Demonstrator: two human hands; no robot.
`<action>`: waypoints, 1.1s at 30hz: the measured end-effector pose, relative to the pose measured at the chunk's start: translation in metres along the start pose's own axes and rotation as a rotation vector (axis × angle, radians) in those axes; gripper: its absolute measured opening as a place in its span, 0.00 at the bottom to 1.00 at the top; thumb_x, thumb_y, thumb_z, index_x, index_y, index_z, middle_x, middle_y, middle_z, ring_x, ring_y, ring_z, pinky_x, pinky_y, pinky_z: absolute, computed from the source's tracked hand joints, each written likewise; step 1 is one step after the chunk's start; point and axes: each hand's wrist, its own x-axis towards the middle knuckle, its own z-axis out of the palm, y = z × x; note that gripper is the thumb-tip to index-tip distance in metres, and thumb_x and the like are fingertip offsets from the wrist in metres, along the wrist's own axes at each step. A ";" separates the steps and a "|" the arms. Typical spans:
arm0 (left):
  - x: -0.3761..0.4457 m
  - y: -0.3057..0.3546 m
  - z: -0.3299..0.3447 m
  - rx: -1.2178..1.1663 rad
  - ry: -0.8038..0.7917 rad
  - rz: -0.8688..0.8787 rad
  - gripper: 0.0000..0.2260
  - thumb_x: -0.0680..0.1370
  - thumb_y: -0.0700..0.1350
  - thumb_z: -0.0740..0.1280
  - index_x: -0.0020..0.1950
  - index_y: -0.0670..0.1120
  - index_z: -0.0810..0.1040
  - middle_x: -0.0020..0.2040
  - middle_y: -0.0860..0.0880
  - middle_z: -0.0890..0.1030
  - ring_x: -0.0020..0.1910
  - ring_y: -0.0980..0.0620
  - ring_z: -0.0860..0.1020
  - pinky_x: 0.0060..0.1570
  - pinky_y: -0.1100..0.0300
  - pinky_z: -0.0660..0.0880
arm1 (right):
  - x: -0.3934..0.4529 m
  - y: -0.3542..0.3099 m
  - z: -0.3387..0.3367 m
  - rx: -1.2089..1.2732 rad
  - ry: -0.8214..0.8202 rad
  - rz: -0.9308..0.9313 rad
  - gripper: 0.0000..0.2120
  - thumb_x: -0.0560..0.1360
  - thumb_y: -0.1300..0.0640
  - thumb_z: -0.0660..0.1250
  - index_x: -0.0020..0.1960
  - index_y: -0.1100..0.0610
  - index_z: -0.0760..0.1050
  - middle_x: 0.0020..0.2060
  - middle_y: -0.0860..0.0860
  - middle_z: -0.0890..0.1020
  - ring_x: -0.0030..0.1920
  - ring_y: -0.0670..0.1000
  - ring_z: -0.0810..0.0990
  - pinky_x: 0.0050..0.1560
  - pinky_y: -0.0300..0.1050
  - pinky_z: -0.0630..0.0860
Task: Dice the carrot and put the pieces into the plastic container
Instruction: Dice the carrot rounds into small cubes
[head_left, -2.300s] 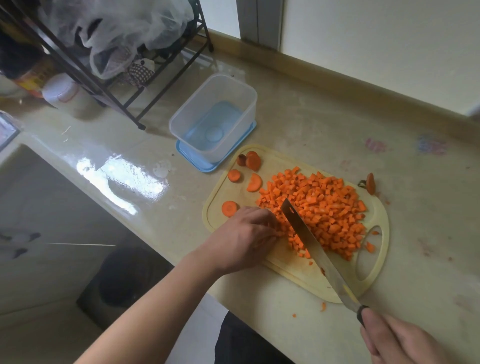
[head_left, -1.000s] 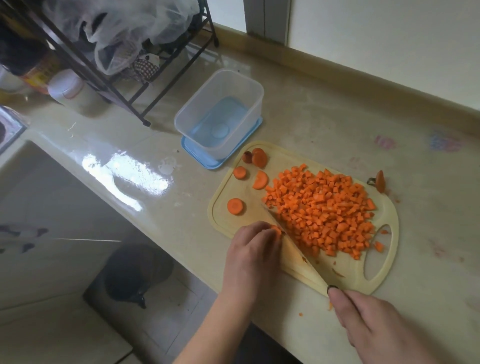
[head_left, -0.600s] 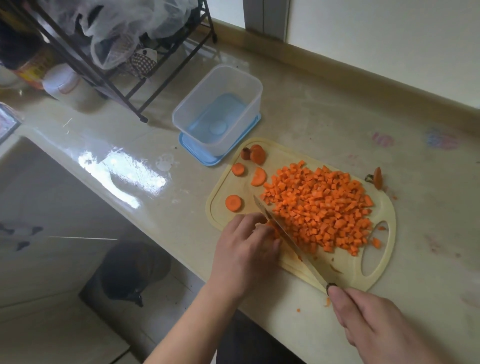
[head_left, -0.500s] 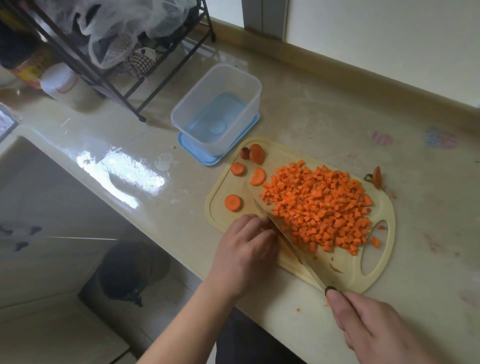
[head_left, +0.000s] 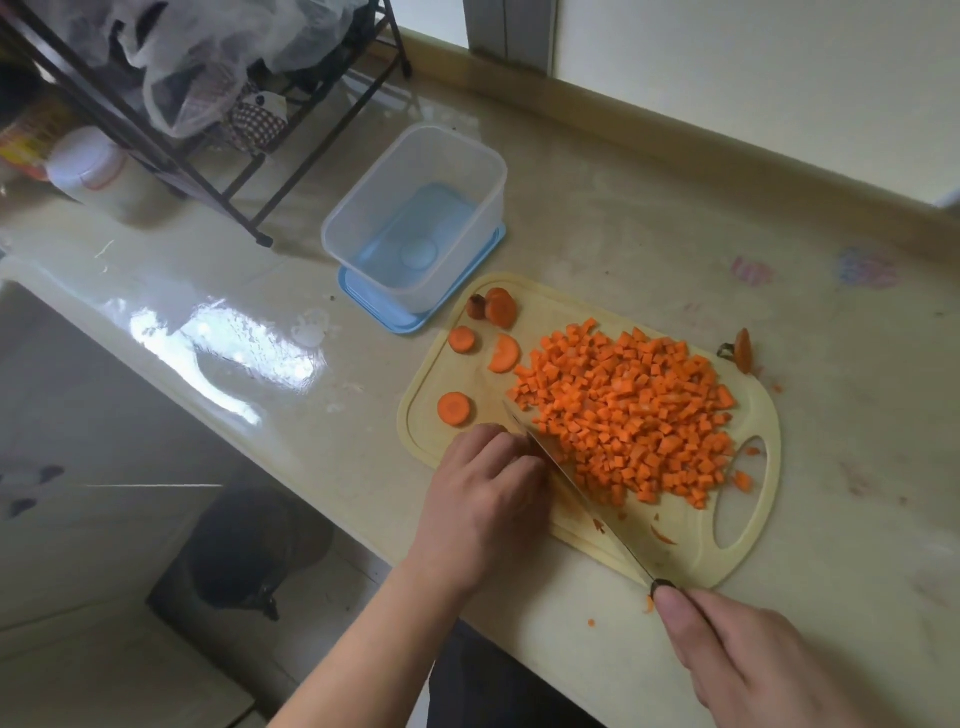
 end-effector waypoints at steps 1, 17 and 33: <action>0.001 -0.001 0.000 0.000 0.006 0.004 0.03 0.77 0.39 0.72 0.47 0.40 0.84 0.48 0.45 0.82 0.47 0.43 0.78 0.45 0.49 0.76 | 0.000 0.001 0.001 0.006 0.021 -0.001 0.30 0.72 0.30 0.52 0.36 0.57 0.72 0.26 0.47 0.77 0.31 0.44 0.75 0.34 0.37 0.70; -0.004 -0.002 0.001 -0.048 0.037 0.004 0.03 0.75 0.36 0.76 0.47 0.39 0.85 0.47 0.44 0.82 0.50 0.44 0.79 0.51 0.52 0.77 | 0.021 -0.005 0.002 -0.005 0.014 -0.138 0.32 0.75 0.34 0.51 0.32 0.61 0.70 0.24 0.49 0.74 0.29 0.47 0.74 0.33 0.40 0.68; -0.008 -0.003 0.001 -0.106 0.028 -0.021 0.05 0.74 0.33 0.76 0.49 0.38 0.85 0.51 0.45 0.83 0.51 0.44 0.81 0.52 0.55 0.78 | 0.022 0.002 0.017 -0.028 -0.011 -0.148 0.41 0.63 0.19 0.35 0.31 0.53 0.68 0.31 0.49 0.79 0.36 0.45 0.77 0.34 0.38 0.68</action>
